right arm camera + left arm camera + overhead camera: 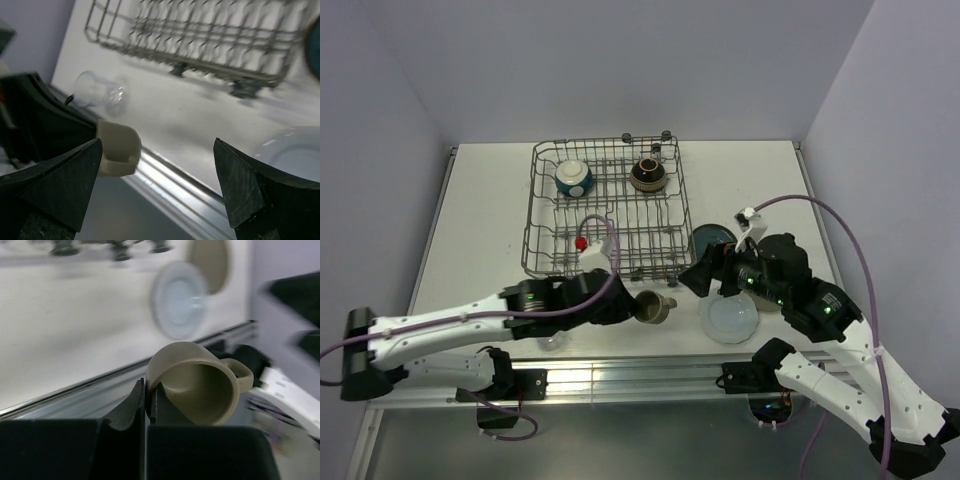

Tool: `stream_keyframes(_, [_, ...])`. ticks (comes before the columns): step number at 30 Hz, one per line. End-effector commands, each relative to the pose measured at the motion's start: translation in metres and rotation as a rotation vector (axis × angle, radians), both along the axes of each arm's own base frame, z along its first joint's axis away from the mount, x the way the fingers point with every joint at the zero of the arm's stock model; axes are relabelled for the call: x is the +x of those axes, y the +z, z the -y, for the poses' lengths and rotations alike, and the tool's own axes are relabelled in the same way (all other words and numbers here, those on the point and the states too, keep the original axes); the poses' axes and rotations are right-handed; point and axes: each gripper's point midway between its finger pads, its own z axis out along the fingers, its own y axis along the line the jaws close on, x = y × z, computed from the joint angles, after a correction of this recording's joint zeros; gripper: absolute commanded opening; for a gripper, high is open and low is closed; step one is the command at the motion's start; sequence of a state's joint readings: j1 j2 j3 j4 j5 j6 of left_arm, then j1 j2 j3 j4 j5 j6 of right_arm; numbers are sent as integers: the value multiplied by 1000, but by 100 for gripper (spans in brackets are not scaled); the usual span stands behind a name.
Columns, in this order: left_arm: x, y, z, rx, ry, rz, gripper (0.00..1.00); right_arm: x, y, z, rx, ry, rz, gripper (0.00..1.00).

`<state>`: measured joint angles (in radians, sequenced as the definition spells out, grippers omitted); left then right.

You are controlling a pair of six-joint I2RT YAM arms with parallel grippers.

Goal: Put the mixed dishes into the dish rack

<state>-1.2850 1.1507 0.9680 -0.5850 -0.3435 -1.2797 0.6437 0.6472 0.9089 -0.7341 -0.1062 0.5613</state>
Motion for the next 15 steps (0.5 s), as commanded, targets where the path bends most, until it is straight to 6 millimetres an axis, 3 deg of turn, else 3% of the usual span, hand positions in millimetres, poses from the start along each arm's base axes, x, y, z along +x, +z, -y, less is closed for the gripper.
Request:
stream_keyframes(1, [-2,74,8,-305,-116,111,0,-26,25,-43,233,228,6,100])
stream_keyframes(2, [6,75,2,-328,-103,119,0,-28,40,-47,294,253,57,100])
stream_keyframes(4, [7,102,-2,-444,-120,152,0,-39,41,-55,373,309,28,100])
stream_keyframes(5, [7,101,-4,-468,-136,141,0,-41,48,-59,420,334,56,100])
stream_keyframes(7, [6,119,-5,-553,-154,159,0,-54,58,-65,495,403,38,100])
stream_keyframes(15, [10,134,-5,-703,-176,120,0,-69,89,-62,616,469,165,100])
